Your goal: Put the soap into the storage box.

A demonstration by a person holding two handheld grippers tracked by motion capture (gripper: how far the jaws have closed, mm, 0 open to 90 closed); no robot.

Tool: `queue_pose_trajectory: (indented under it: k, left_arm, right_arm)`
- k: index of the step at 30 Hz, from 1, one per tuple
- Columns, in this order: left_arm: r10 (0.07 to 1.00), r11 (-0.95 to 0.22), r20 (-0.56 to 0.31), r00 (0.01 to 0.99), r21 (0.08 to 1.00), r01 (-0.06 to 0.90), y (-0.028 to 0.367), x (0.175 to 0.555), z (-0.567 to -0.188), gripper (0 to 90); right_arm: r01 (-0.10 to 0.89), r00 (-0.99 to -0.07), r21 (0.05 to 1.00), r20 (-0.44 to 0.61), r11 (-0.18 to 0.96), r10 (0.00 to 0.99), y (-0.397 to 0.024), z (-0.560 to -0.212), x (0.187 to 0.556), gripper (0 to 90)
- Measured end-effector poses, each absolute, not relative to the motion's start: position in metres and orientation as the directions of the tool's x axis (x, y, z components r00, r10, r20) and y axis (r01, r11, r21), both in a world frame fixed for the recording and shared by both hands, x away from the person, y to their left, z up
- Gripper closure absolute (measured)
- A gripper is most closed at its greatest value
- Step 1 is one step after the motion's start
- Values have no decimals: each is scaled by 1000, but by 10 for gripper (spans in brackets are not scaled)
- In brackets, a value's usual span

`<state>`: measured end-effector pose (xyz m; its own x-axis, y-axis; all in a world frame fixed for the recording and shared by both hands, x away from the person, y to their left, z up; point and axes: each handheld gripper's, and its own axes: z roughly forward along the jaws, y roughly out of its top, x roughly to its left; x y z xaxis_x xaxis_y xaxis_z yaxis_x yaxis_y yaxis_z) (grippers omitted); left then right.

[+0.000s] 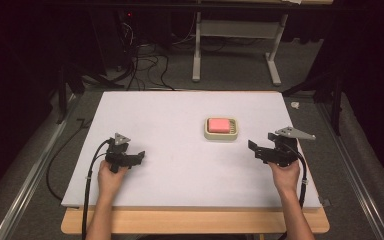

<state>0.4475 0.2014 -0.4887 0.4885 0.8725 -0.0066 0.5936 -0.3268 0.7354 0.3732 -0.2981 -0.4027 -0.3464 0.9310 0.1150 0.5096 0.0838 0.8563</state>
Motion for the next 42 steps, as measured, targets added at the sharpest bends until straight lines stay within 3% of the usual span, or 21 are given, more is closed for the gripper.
queue_pose_trajectory:
  k: [42]
  left_arm:
    - [873, -327, -6, 488, 736, 593, 201, 447, -489, 193]
  right_arm:
    - [577, -335, 813, 142, 84, 932, -296, -437, 367, 184]
